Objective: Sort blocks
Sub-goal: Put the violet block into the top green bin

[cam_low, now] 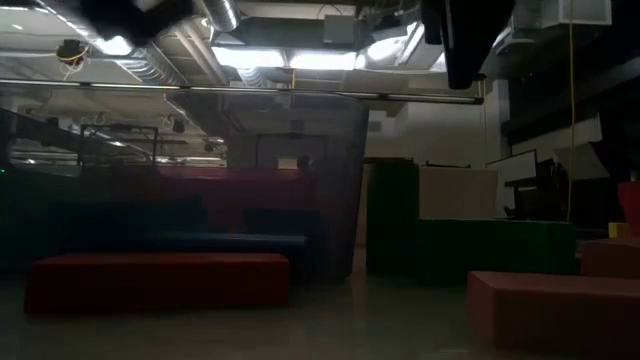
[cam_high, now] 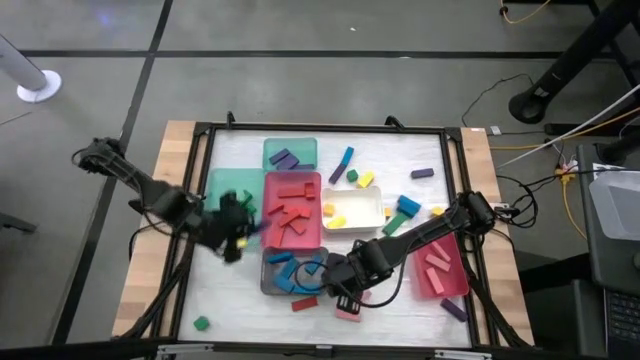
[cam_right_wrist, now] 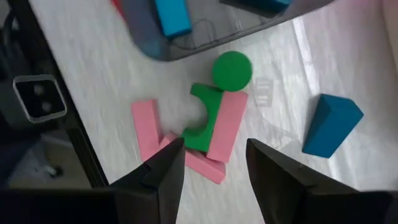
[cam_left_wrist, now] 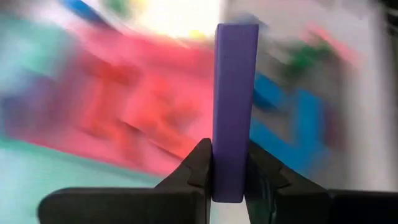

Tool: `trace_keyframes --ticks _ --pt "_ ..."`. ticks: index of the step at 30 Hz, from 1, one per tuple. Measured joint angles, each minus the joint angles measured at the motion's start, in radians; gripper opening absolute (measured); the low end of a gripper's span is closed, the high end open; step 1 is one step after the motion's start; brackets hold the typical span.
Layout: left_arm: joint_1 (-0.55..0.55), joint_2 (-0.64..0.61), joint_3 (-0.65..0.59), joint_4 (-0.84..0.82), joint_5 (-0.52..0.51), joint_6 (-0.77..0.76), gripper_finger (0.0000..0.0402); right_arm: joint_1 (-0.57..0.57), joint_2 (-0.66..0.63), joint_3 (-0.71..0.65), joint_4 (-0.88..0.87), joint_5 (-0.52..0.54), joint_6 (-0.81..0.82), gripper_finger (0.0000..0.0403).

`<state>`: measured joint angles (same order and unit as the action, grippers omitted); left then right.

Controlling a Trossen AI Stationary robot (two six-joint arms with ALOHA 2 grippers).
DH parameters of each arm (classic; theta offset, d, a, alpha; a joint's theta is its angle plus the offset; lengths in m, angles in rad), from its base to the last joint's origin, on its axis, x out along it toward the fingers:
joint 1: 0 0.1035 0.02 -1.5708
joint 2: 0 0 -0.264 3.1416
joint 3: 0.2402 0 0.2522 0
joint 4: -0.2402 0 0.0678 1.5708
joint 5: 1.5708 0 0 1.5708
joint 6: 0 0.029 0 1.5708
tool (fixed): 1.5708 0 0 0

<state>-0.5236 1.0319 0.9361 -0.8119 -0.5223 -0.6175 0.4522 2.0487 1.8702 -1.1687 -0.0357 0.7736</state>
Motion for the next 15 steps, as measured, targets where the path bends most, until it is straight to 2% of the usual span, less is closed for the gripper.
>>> trace_keyframes --ticks 3,5,11,15 --pt "0.133 -0.007 0.001 0.014 -0.148 0.155 0.0043 -0.002 0.000 0.000 0.000 0.003 0.040 0.0174" --pt "0.240 -0.003 0.001 0.043 -0.179 0.271 0.0047 -0.003 0.000 0.000 0.001 0.011 0.053 0.0183" --pt "0.530 0.055 0.001 0.170 -0.131 0.550 0.0050 -0.002 0.000 0.000 0.001 0.018 0.090 0.0239" --pt "0.661 0.117 0.001 0.237 -0.060 0.663 0.0058 -0.001 0.000 0.000 0.026 0.045 0.090 0.0270"
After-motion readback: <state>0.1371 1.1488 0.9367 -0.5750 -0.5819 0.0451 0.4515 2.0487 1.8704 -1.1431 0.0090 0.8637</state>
